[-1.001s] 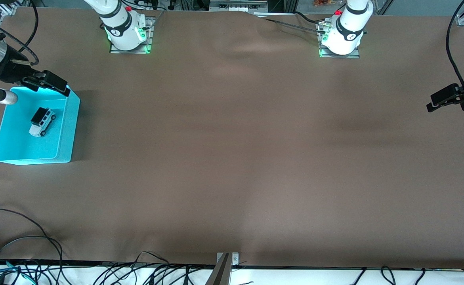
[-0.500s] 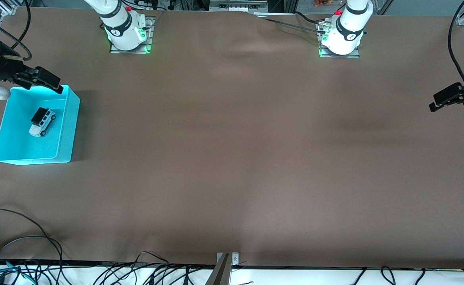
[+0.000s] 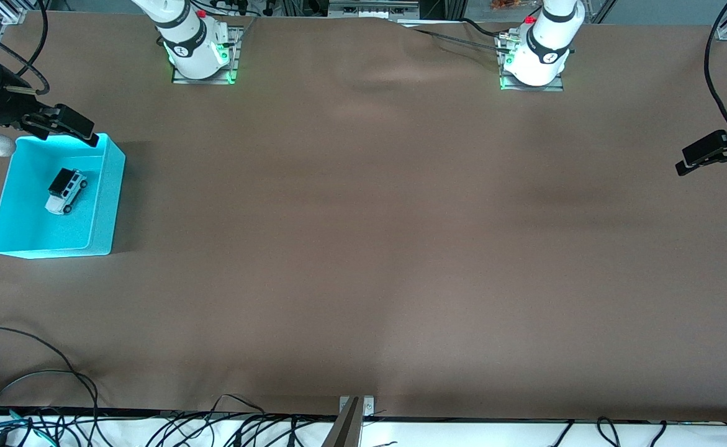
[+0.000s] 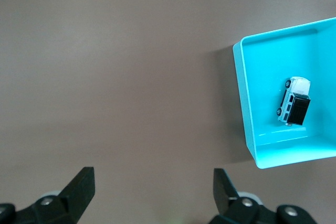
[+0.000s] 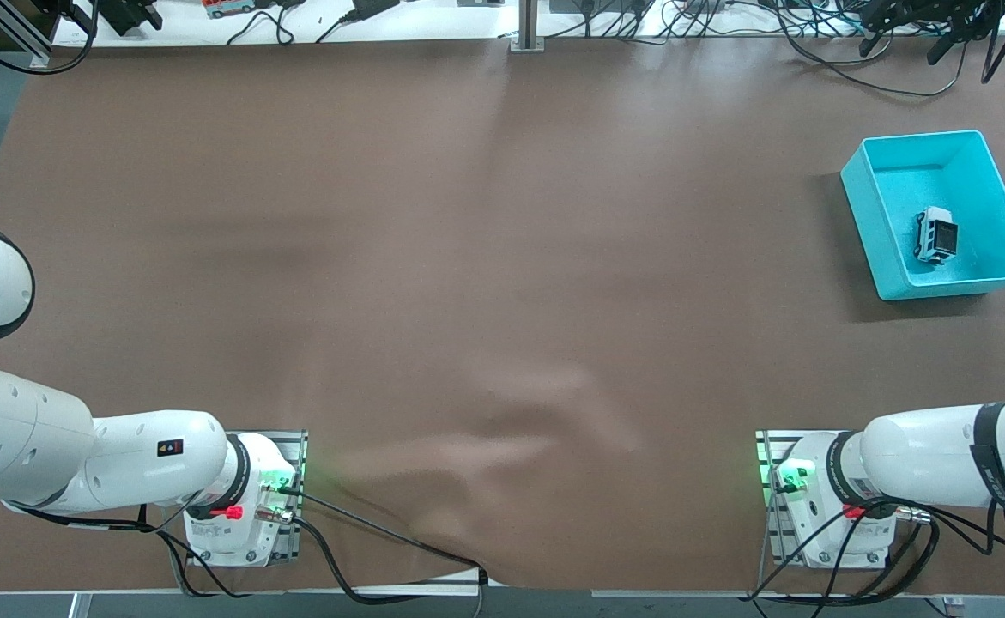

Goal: Wind and store white jeep toy

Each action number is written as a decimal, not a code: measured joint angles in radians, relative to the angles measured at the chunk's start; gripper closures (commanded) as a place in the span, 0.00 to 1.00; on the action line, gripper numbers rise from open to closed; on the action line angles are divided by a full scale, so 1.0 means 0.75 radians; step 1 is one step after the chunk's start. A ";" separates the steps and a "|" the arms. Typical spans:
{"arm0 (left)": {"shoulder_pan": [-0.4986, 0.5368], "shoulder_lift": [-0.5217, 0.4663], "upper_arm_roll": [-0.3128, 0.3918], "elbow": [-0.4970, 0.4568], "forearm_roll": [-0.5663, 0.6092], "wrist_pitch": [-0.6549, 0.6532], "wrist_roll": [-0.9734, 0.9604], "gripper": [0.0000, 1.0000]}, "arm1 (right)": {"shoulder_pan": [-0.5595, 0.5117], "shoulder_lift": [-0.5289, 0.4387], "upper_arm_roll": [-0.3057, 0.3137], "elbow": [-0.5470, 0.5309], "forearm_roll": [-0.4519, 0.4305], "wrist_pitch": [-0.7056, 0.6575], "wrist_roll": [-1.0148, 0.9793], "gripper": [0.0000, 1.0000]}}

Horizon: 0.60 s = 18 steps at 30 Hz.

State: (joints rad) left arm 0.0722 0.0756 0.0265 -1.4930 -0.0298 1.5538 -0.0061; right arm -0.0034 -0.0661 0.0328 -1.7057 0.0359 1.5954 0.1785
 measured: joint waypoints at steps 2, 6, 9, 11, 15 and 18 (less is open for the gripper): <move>-0.070 0.000 0.072 0.000 0.000 0.000 0.001 0.00 | 0.000 0.000 -0.002 0.000 0.000 -0.002 0.000 0.00; -0.133 0.000 0.126 0.000 0.000 0.000 0.002 0.00 | -0.001 0.000 -0.005 0.000 0.000 -0.005 0.000 0.00; -0.139 0.000 0.129 0.000 0.000 0.000 0.002 0.00 | -0.001 -0.002 -0.005 0.000 0.000 -0.005 0.000 0.00; -0.139 0.000 0.129 0.000 0.000 0.000 0.002 0.00 | -0.001 -0.004 -0.005 0.000 0.000 -0.005 -0.001 0.00; -0.139 0.000 0.131 0.000 0.000 0.000 0.002 0.00 | -0.001 -0.008 -0.004 0.007 0.000 -0.011 -0.003 0.00; -0.140 0.000 0.131 0.000 0.000 0.000 0.002 0.00 | 0.000 -0.011 -0.004 0.009 0.000 -0.020 -0.003 0.00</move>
State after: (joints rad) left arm -0.0331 0.0756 0.1248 -1.4930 -0.0298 1.5538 -0.0049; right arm -0.0034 -0.0743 0.0299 -1.6986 0.0358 1.5805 0.1763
